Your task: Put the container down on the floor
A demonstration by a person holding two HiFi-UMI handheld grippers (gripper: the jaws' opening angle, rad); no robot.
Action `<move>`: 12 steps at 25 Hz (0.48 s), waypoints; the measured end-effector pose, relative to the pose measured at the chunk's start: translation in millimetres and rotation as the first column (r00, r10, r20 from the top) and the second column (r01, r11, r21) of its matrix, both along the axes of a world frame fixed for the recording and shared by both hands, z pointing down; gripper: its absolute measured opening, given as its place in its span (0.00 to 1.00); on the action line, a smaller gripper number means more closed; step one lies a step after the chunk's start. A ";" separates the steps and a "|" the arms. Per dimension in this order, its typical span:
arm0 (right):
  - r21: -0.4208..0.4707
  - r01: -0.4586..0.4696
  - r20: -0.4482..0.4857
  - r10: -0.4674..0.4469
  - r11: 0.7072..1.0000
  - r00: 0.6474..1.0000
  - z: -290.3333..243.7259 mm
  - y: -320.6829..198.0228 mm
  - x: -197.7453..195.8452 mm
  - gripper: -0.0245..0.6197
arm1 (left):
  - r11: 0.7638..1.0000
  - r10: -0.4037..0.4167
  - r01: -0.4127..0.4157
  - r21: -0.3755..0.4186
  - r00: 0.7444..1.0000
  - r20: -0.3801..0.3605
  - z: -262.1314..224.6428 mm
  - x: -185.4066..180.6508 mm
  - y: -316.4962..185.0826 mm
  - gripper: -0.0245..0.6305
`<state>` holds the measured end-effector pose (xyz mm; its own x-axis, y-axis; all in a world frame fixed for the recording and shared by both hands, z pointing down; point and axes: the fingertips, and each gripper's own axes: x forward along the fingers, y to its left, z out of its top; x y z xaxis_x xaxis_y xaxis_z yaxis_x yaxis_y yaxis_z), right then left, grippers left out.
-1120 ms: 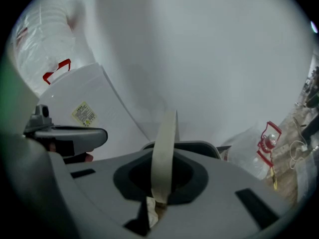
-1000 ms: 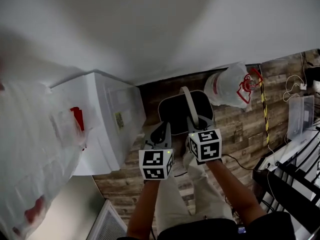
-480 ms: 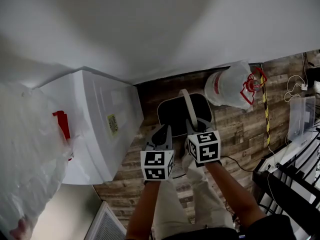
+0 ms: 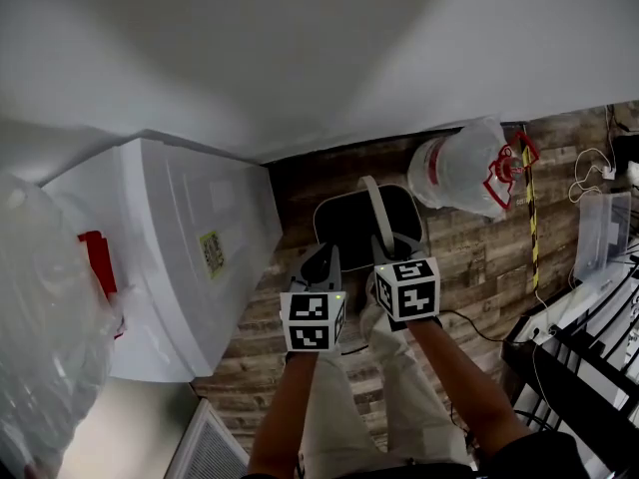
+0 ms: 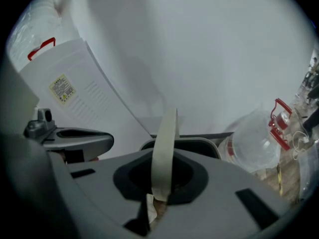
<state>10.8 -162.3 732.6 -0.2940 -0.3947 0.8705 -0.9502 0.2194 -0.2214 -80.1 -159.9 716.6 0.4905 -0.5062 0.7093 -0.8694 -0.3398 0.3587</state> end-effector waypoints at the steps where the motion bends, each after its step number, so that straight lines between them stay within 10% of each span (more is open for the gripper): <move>1: -0.001 0.000 -0.001 0.000 1.000 1.000 3.4 -0.9 0.3 0.09 | 1.000 0.000 0.000 -0.004 1.000 0.001 3.5 0.5 -0.6 0.06; 12: -0.019 0.024 -0.027 -0.025 1.000 0.999 53.7 -13.7 4.6 0.09 | 0.999 -0.001 0.002 -0.048 1.000 0.002 42.6 10.8 0.6 0.06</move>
